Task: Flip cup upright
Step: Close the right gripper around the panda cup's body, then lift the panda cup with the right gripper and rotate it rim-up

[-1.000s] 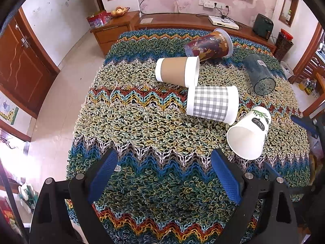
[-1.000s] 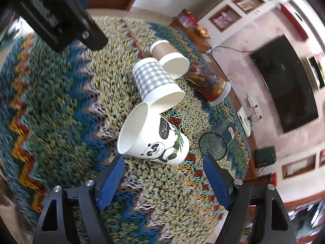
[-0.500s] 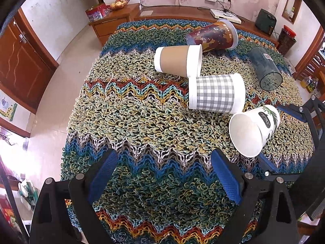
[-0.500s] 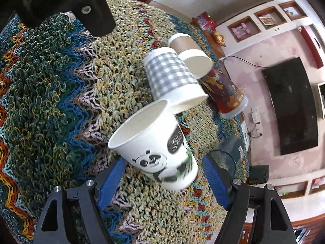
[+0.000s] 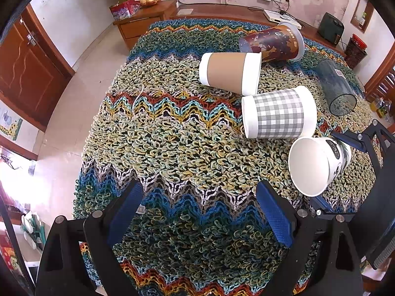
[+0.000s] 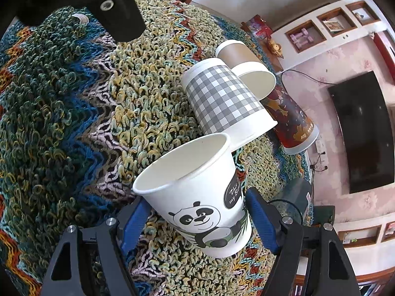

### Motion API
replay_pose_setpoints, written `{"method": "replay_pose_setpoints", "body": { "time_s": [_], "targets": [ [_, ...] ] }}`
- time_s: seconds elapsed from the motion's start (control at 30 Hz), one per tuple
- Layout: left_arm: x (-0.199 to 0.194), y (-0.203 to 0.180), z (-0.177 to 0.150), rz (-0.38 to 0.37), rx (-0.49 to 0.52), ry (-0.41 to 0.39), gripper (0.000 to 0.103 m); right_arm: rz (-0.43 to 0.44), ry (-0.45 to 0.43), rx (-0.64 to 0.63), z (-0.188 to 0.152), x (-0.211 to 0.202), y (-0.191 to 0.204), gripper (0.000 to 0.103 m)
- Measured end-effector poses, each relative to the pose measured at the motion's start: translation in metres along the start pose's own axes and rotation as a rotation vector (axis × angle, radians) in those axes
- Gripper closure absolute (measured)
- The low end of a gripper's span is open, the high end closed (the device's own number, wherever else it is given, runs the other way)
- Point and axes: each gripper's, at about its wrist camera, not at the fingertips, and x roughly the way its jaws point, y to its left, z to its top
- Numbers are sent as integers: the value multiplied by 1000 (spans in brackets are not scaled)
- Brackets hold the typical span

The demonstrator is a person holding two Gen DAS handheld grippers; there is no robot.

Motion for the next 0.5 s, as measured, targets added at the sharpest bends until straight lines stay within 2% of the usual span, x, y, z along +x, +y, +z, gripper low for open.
{"method": "replay_pose_setpoints", "body": {
  "time_s": [0.17,0.33,0.5],
  "targets": [
    [-1,0,-1,-4,5,0,9,38,16,72,3,-3,-7,34],
    [-6,3,-4,-10,-3,-9,9,120,76,217,-2,-19,-16,35],
    [-17,6,-8,-20,-4,-25,9,295,166,446,-7,-32,-30,35]
  ]
}}
